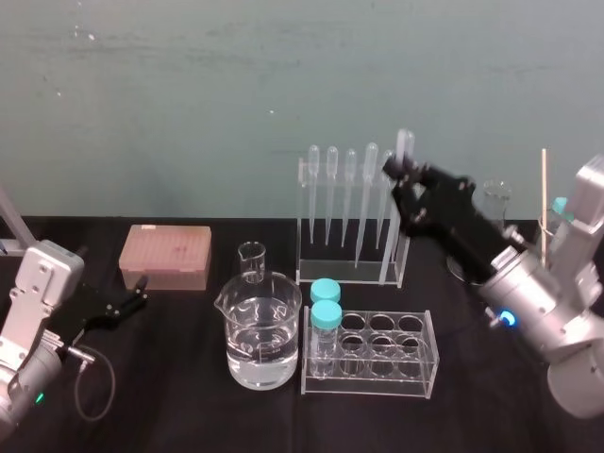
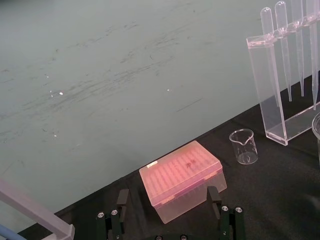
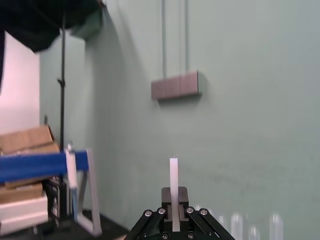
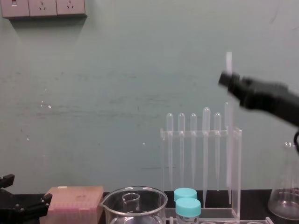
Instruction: Pick up the stirring rod with one hand, then place it down.
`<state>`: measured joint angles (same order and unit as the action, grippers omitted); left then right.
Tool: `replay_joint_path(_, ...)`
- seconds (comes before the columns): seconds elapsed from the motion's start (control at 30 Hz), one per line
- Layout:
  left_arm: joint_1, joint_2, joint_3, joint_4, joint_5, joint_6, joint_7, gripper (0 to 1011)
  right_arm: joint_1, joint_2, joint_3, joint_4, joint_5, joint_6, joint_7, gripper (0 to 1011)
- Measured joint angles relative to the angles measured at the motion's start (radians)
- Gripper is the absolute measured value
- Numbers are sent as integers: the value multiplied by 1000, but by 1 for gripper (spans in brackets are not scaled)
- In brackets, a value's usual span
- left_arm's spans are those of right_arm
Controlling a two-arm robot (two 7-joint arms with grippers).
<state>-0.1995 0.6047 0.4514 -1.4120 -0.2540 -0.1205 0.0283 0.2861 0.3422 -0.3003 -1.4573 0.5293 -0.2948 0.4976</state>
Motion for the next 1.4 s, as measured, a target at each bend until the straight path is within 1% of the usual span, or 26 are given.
replay_joint_path(0.07, 0, 0, 0, 0, 0, 0, 0, 1000, 7, 6, 13, -20, 19, 14, 19, 68)
replay_joint_path(0.17, 0, 0, 0, 0, 0, 0, 0, 1000, 13, 17, 19, -36, 31, 28, 35, 68)
replay_joint_path(0.2, 0, 0, 0, 0, 0, 0, 0, 1000, 16, 25, 22, -44, 35, 34, 44, 68)
replay_joint_path(0.4, 0, 0, 0, 0, 0, 0, 0, 1000, 17, 52, 25, -66, 40, 53, 61, 68)
replay_joint_path(0.53, 0, 0, 0, 0, 0, 0, 0, 1000, 14, 62, 26, -75, 41, 54, 65, 68)
replay_joint_path(0.8, 0, 0, 0, 0, 0, 0, 0, 1000, 8, 72, 28, -82, 41, 55, 65, 68)
replay_joint_path(1.4, 0, 0, 0, 0, 0, 0, 0, 1000, 9, 73, 24, -77, 41, 61, 63, 68)
